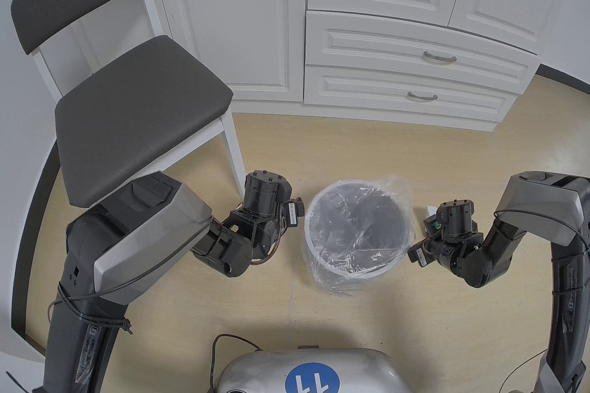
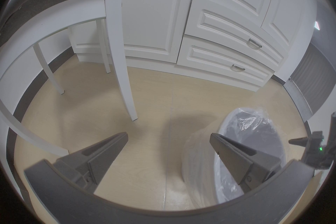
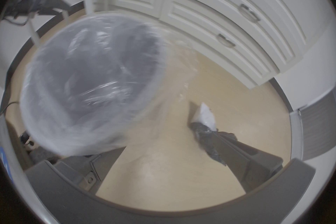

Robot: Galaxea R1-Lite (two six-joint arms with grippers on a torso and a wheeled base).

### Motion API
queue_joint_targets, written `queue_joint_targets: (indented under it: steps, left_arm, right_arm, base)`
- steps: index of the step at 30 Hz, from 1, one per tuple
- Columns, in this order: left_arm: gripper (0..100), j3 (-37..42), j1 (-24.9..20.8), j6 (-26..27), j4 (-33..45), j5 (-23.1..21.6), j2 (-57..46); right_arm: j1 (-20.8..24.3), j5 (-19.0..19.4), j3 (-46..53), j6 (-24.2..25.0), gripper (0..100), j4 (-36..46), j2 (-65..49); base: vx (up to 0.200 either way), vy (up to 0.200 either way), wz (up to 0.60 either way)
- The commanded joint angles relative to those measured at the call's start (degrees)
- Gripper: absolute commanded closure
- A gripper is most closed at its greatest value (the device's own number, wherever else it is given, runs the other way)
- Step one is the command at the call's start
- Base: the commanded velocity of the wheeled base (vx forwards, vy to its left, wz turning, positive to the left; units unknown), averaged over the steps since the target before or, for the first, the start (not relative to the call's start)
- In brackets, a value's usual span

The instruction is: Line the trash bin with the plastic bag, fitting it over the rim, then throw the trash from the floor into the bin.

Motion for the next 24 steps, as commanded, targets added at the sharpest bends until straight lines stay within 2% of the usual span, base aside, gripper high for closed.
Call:
queue_joint_targets:
  steps: [1, 5, 8, 9, 12, 14, 15, 17, 20, 21, 24]
  left_arm:
    - [0, -0.03, 0.01, -0.10, -0.02, 0.08, 0.09]
    - [0, -0.12, -0.08, -0.10, -0.11, 0.08, 0.09]
    - [0, -0.12, -0.08, -0.19, -0.20, 0.08, 0.09]
    - [0, -0.12, -0.08, -0.19, -0.20, 0.08, 0.09]
    - [0, -0.30, -0.08, -0.19, -0.20, 0.08, 0.09]
    - [0, -0.30, -0.08, -0.19, -0.20, 0.08, 0.09]
    - [0, -0.12, -0.08, -0.10, -1.08, 0.08, 0.09]
    - [0, -0.12, -0.08, -0.10, -1.34, 0.17, 0.09]
    - [0, -0.12, 0.01, -0.01, -1.52, 0.08, 0.09]
    - [0, -0.03, 0.01, -0.10, -1.52, 0.08, 0.09]
    - [0, -0.03, 0.01, -0.01, -1.52, 0.08, 0.09]
  right_arm:
    - [-3.98, -0.89, -4.72, 0.36, 0, 0.06, 2.56]
    - [-5.91, -0.98, -8.76, 1.41, 0, 0.15, 3.87]
    - [-6.09, -1.15, -14.03, 6.16, 0, 0.41, 5.98]
    - [-6.09, -1.15, -14.30, 6.33, 0, 0.41, 6.07]
    - [-5.12, -1.06, -18.78, 12.84, 0, 2.26, 7.39]
    - [-5.12, -1.06, -18.78, 12.84, 0, 2.26, 7.39]
    - [-3.98, -0.98, -20.71, 17.76, 0, 8.85, 6.69]
    - [-4.15, -0.98, -19.92, 18.29, 0, 11.84, 5.72]
    - [-7.49, -1.15, -12.36, 7.30, 0, 12.72, 2.91]
    - [-8.72, -1.06, -9.29, 3.08, 0, 11.49, 1.24]
    - [-10.66, 0.17, -1.20, -5.62, 0, 5.16, -3.07]
  base:
    - [0.000, 0.000, 0.00]
    - [0.000, 0.000, 0.00]
    - [0.000, 0.000, 0.00]
    - [0.000, 0.000, 0.00]
    - [0.000, 0.000, 0.00]
    - [0.000, 0.000, 0.00]
    - [0.000, 0.000, 0.00]
    - [0.000, 0.000, 0.00]
    - [0.000, 0.000, 0.00]
    - [0.000, 0.000, 0.00]
    - [0.000, 0.000, 0.00]
